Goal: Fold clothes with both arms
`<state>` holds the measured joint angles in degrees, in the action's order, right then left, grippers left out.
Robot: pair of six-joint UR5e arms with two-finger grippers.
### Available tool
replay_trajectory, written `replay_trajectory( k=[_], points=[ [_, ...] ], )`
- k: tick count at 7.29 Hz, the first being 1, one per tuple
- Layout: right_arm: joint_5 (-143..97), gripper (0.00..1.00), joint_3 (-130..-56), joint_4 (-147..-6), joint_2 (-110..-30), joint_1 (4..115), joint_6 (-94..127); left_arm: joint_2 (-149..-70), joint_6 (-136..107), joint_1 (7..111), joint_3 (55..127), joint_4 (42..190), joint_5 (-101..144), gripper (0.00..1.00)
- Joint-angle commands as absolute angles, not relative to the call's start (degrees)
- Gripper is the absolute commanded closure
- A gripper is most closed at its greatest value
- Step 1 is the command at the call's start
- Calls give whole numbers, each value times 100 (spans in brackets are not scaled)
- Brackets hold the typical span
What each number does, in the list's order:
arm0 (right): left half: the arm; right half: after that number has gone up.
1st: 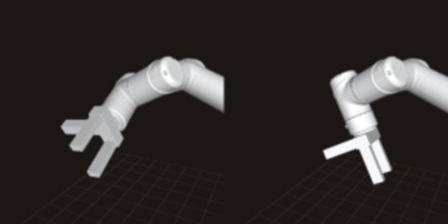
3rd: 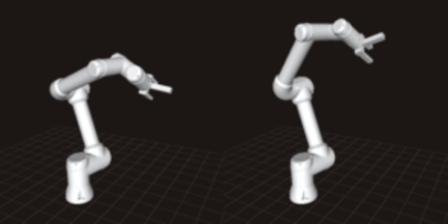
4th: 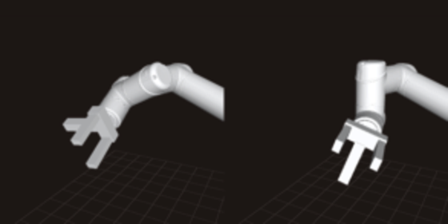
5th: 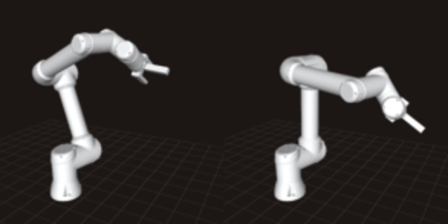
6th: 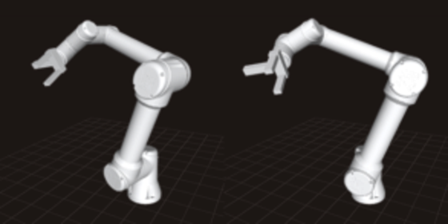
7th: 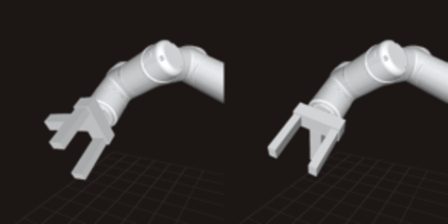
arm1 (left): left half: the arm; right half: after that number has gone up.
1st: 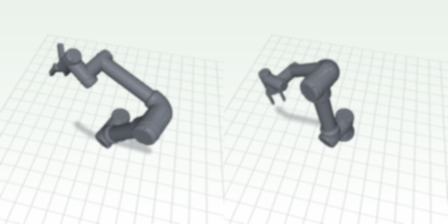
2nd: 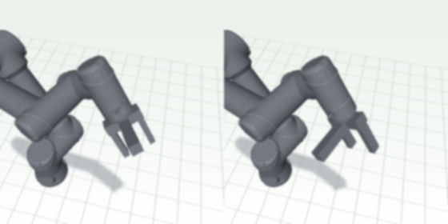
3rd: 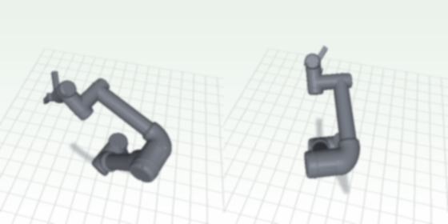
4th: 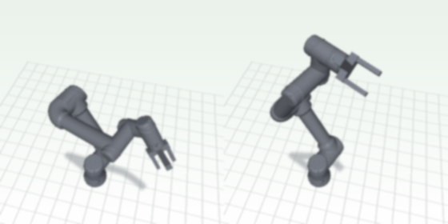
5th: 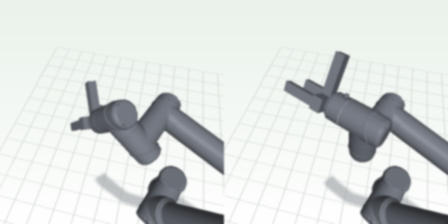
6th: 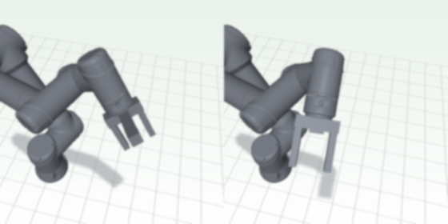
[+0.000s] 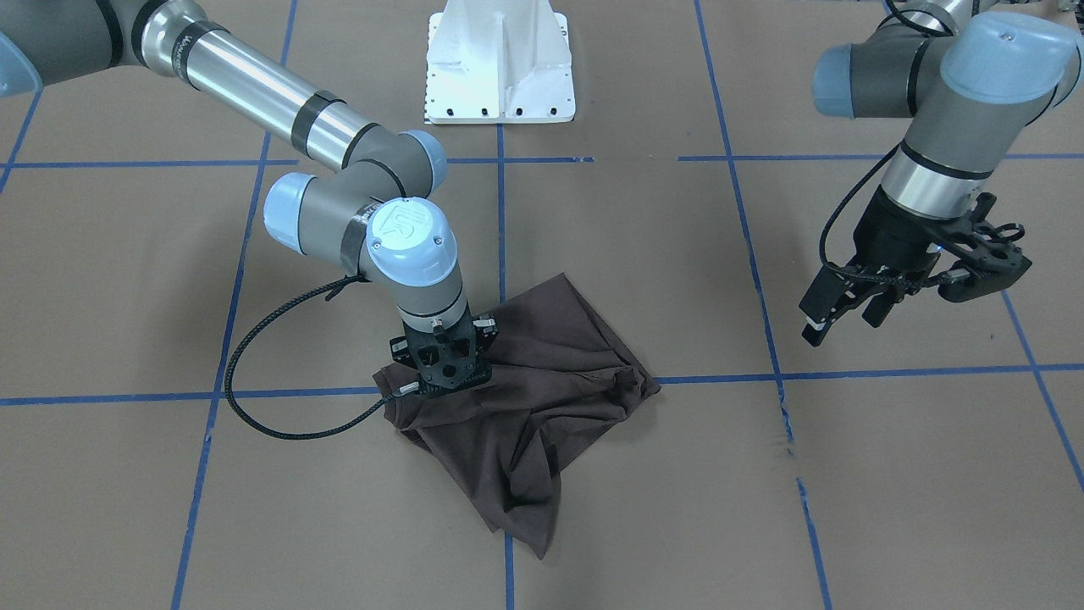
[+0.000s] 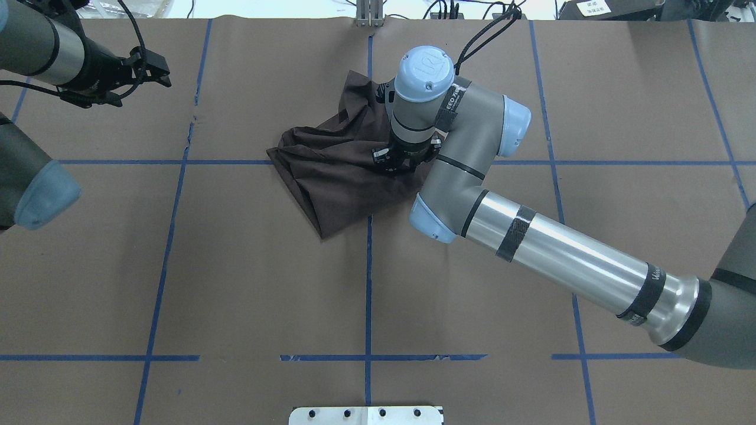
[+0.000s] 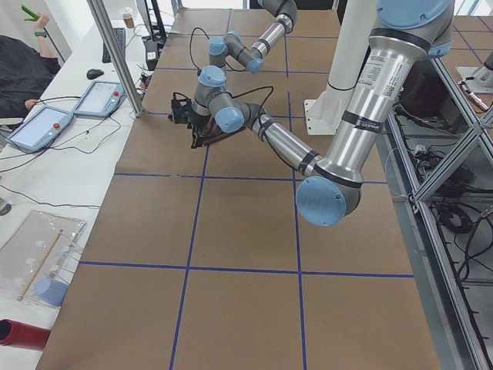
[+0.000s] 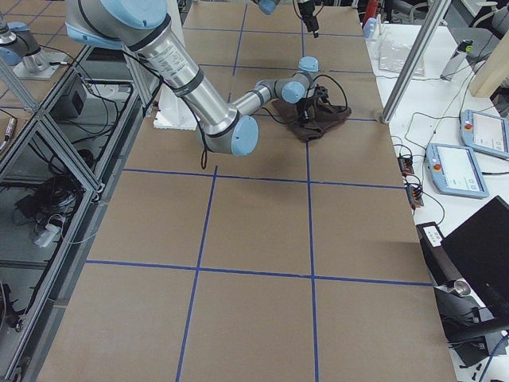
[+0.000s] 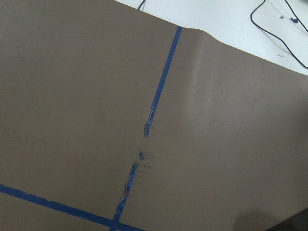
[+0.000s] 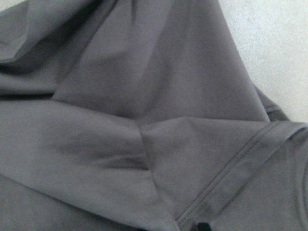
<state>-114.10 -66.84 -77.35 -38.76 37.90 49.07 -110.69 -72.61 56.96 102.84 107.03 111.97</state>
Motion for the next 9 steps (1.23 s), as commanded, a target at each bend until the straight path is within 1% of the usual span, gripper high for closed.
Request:
replay_trajectory(
  k=[1,4,6,7,8,9],
  points=[
    [-11408,100,-6680,-7726,-3858,3753,4939,-11065,-7260,5704,10283,10696,11197,0],
    [-11391,100,-6671,-7577,-3850,3762,5326,-11065,-7260,5704,10283,10696,11197,0],
    [-11391,100,-6610,-7533,-3605,4059,5405,-11065,-7251,5704,10283,10705,11197,0],
    [-11164,100,-5974,-6601,-3403,4113,5475,-11065,-7251,5704,10292,10696,11197,0],
    [-10797,100,-4959,-5783,-2932,4113,5911,-11057,-7225,5704,10283,10705,11189,0],
    [-10332,100,-4783,-5696,-2788,4105,5924,-11065,-7225,5704,10292,10696,11188,0]
  ],
)
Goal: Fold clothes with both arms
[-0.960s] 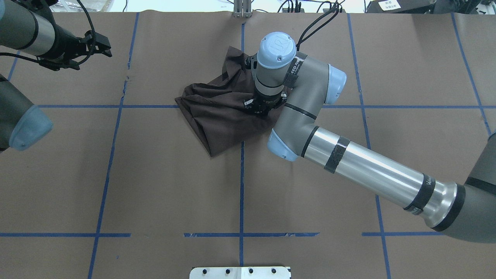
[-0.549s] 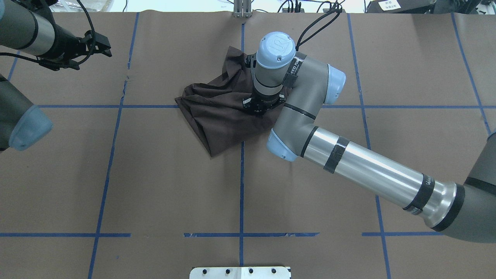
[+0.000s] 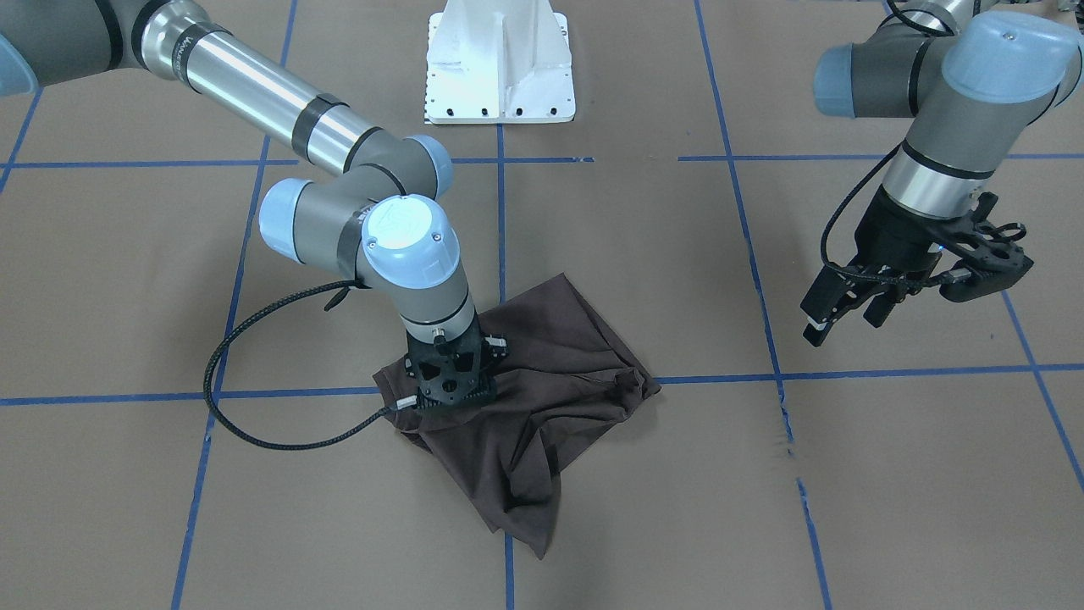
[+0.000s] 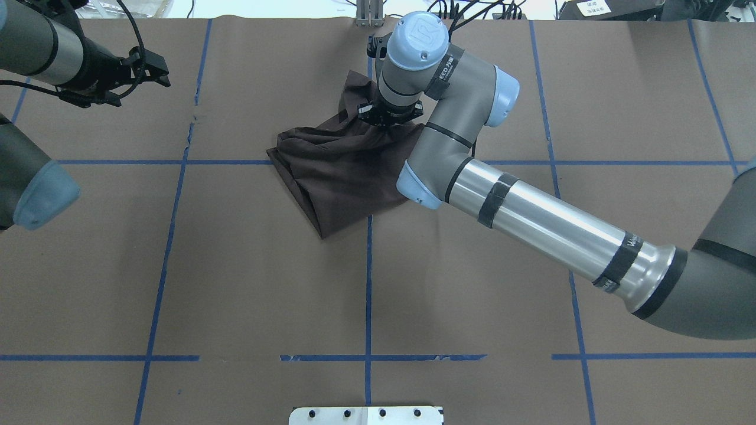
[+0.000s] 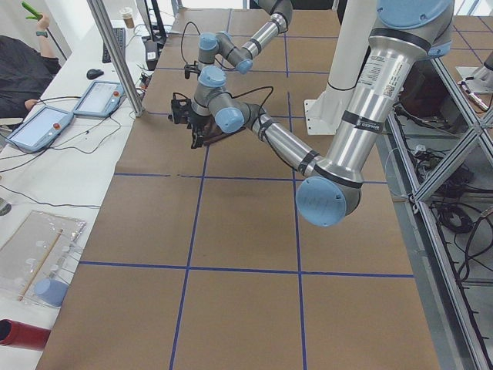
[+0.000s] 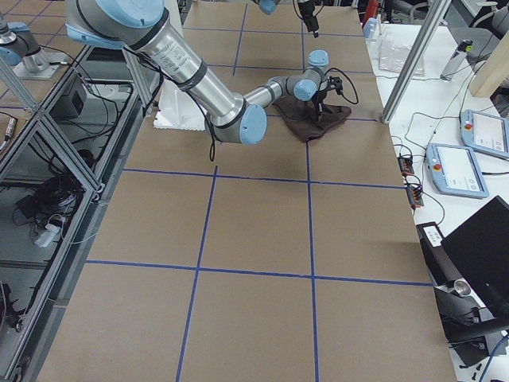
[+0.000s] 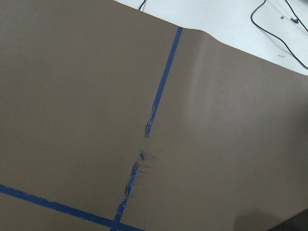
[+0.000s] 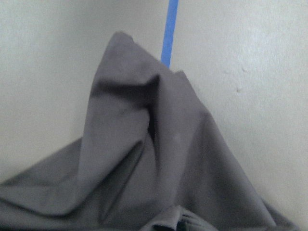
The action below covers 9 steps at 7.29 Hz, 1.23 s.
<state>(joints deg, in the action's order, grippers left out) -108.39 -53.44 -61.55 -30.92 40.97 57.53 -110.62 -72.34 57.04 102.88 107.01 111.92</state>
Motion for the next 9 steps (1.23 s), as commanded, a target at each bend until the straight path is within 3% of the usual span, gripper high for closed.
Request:
replay_trajectory(
  k=[1,3,4,5,8,9],
  points=[
    [-9701,100,-4572,-5495,-2647,4087,5959,-11065,-7216,5713,10292,10705,11188,0],
    [-8364,100,-3948,-4862,-2461,4043,6107,-11074,-7216,5713,10292,10705,11188,0],
    [-8280,36,-3946,-4860,-2400,4008,6195,-11074,-7216,5713,10301,10705,11180,0],
    [-8288,0,-3955,-4852,-2382,3999,6205,-11074,-7216,5704,10301,10705,11180,0],
    [-9241,0,-4103,-4965,-2443,4278,6231,-11092,-7198,5704,10301,10819,11188,0],
    [-9646,0,-4748,-5618,-2757,4498,6110,-11275,-7294,5678,10292,10811,11188,0]
  ],
)
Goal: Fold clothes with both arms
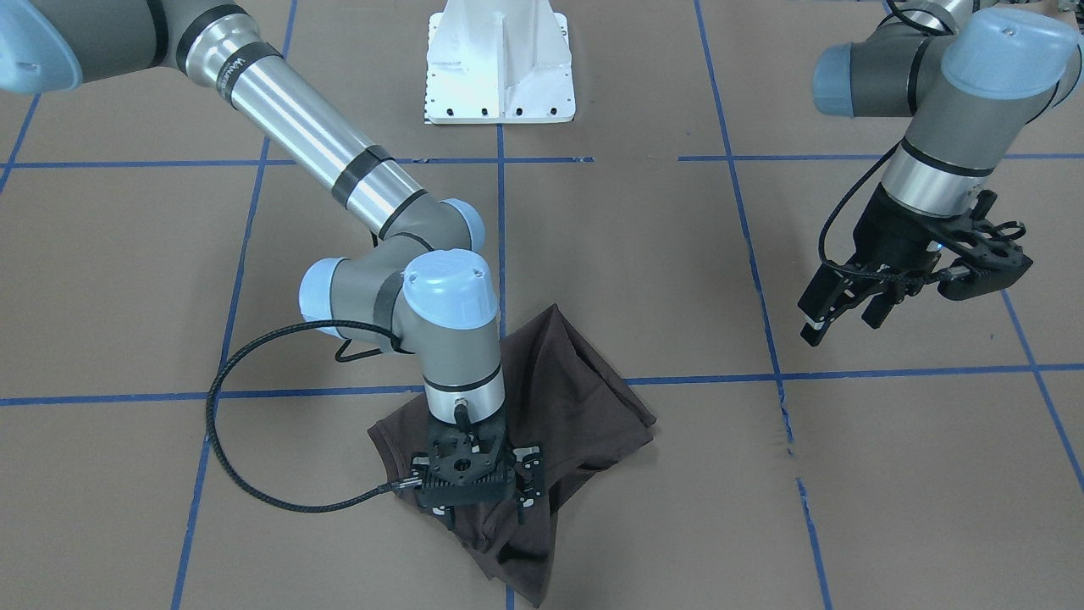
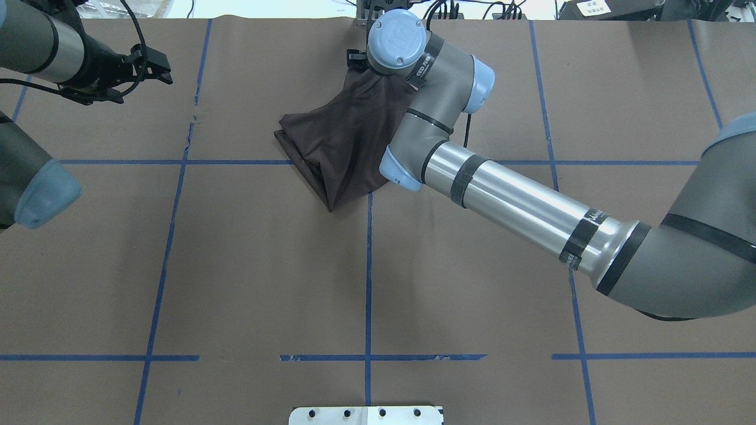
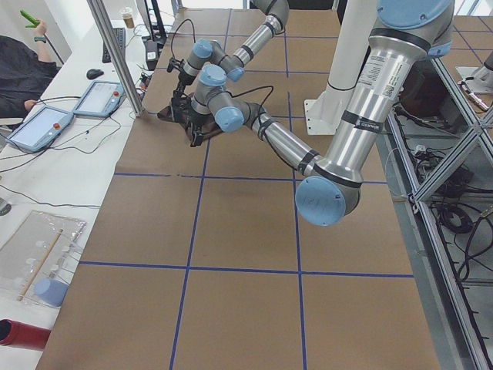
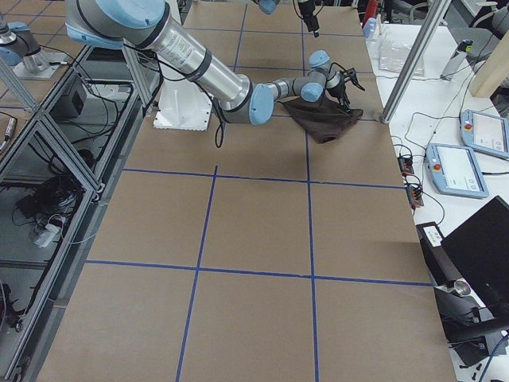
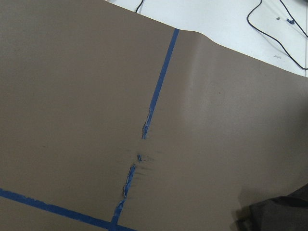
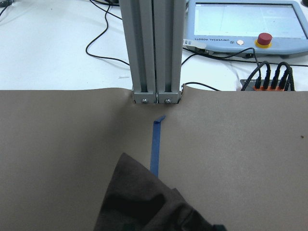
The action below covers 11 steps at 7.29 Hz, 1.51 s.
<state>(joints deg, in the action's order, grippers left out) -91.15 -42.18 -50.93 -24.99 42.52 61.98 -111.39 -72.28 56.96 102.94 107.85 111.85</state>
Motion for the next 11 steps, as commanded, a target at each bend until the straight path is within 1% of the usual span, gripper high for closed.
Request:
replay_trajectory(
  k=[1,2,5,6,7,8,9,10,11],
  points=[
    [-9920,0,-5338,-6373,-2951,4700,5786,-11520,-7678,5573,10153,10837,11188,0],
    [-10715,0,-5666,-7068,-3145,5146,5070,-11575,-7655,5529,10090,10985,11188,0],
    [-12650,0,-7299,-8661,-4723,6805,2689,-11505,-7183,5581,10273,10996,11276,0],
    [-13056,0,-7660,-9353,-5190,7508,1445,-11322,-6337,5781,10440,10891,11772,0],
    [-13113,0,-7951,-10352,-5438,8071,136,-10842,-5241,6331,10711,10603,12004,0],
    [-13035,0,-8137,-10954,-5719,8451,-851,-10532,-3864,6746,10801,10165,12023,0],
    [-13034,0,-8173,-11082,-6192,8707,-1601,-10207,-2092,7211,10741,9786,11980,0],
    [-13112,0,-8209,-10987,-6805,8936,-2000,-9882,-482,7938,10662,9443,12006,0],
    [-13122,0,-8566,-10769,-7325,8947,-1865,-9818,770,8728,10470,8839,12058,0]
  ],
)
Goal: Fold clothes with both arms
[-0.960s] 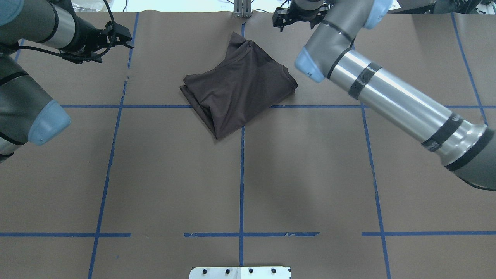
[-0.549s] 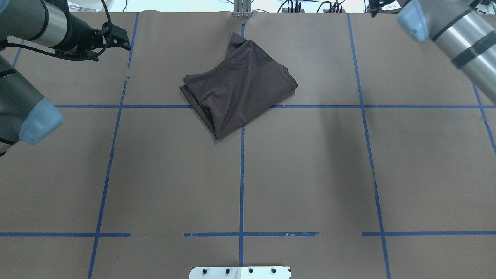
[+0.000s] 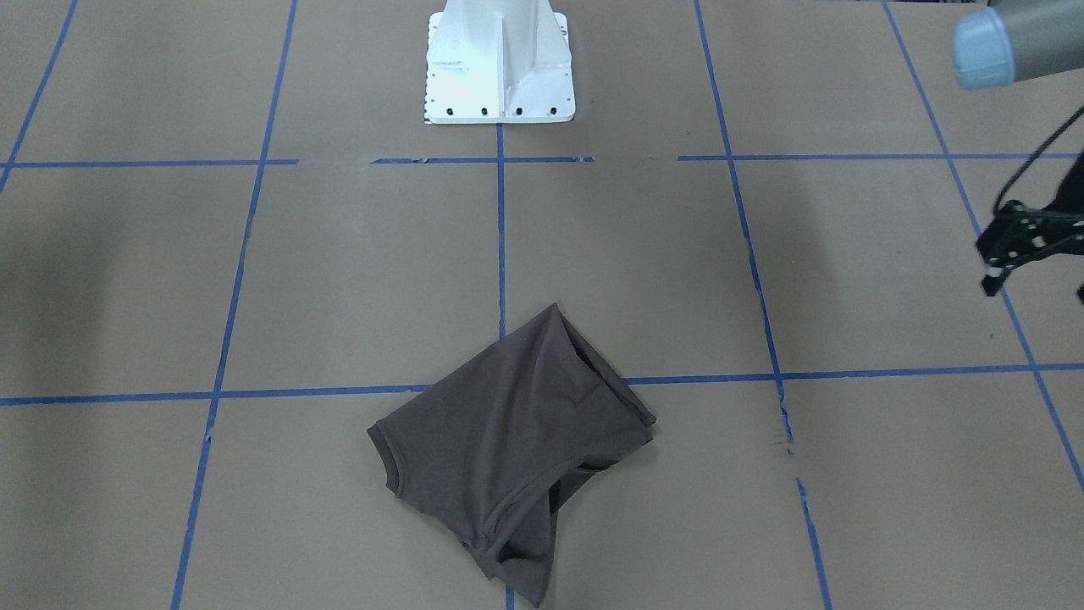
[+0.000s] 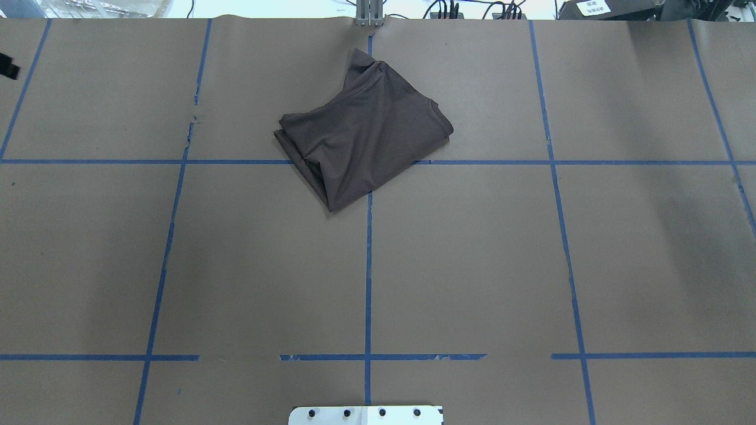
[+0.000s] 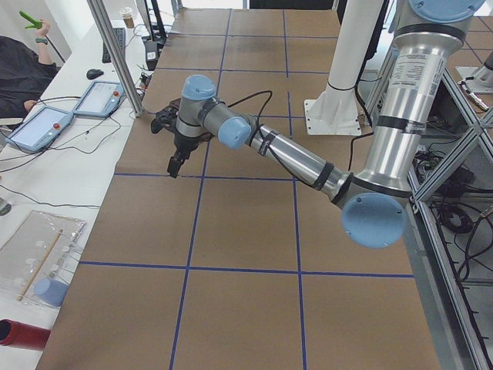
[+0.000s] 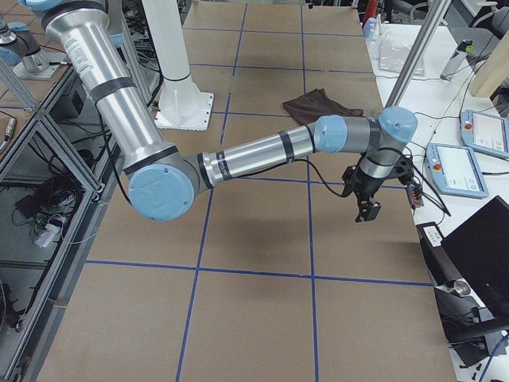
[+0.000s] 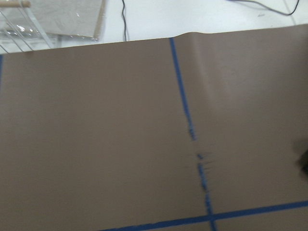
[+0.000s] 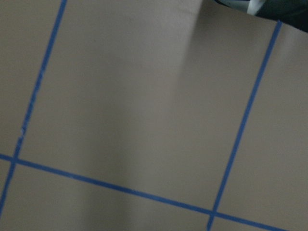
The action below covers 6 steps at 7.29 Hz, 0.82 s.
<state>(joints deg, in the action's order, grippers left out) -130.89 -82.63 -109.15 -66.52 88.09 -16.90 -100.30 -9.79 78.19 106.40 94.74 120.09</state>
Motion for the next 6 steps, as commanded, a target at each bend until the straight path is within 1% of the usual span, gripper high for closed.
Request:
replay_trajectory(
  k=[1,2,3,4,5,6],
  points=[
    [-12974,0,-8830,-10714,-7774,8939,-1576,-9783,974,8884,10433,8746,12294,0],
    [-12973,0,-9007,-10357,-7978,8973,-1460,-9469,854,8877,10354,8884,12252,0],
    [-12981,0,-9426,-10014,-8720,8991,-1389,-9257,870,8877,10188,9121,12252,0],
    [-13060,0,-9700,-9419,-9197,8991,-710,-9307,844,8860,9856,9210,12313,0],
    [-13330,0,-9738,-8961,-9359,8991,193,-9325,896,8859,9461,9202,12322,0],
    [-13638,0,-9660,-8625,-9465,8983,385,-9447,896,8842,9100,9202,12322,0]
  ],
)
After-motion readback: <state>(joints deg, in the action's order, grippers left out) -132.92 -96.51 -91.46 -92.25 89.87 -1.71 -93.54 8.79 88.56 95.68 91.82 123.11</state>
